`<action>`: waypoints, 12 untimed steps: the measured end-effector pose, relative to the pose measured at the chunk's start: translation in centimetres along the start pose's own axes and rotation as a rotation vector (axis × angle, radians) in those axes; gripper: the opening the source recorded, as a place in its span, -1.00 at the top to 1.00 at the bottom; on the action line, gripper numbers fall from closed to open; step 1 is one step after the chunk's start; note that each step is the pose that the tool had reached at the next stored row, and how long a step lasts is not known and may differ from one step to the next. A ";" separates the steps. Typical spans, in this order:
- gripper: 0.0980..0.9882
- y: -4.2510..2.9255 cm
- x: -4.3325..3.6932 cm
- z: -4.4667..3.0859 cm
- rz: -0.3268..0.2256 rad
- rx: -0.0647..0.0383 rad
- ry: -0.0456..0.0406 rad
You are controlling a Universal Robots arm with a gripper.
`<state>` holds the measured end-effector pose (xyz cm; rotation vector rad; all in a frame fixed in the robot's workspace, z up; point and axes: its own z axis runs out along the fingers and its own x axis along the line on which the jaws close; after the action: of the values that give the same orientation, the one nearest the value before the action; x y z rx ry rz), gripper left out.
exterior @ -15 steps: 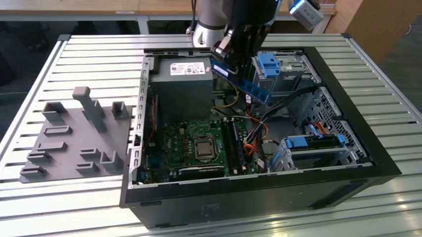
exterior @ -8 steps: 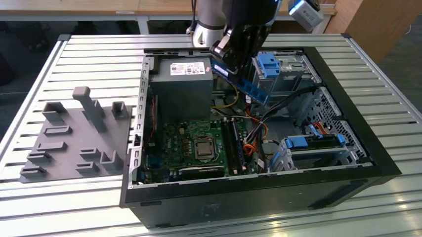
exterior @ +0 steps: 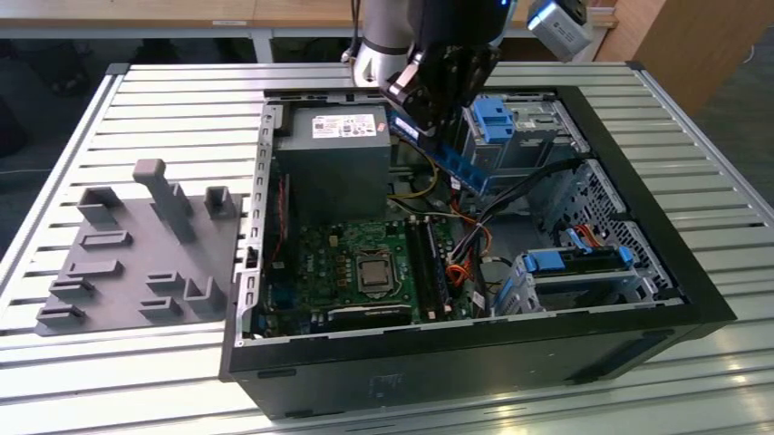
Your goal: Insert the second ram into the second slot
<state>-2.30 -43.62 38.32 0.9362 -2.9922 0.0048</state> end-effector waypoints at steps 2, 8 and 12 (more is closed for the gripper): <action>0.91 0.00 0.00 0.01 0.017 0.000 0.0002; 0.91 0.00 0.00 0.01 0.056 0.002 0.0014; 0.91 0.00 0.00 0.01 0.078 0.002 0.0021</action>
<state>-2.30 -43.62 38.31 0.8184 -3.0253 0.0097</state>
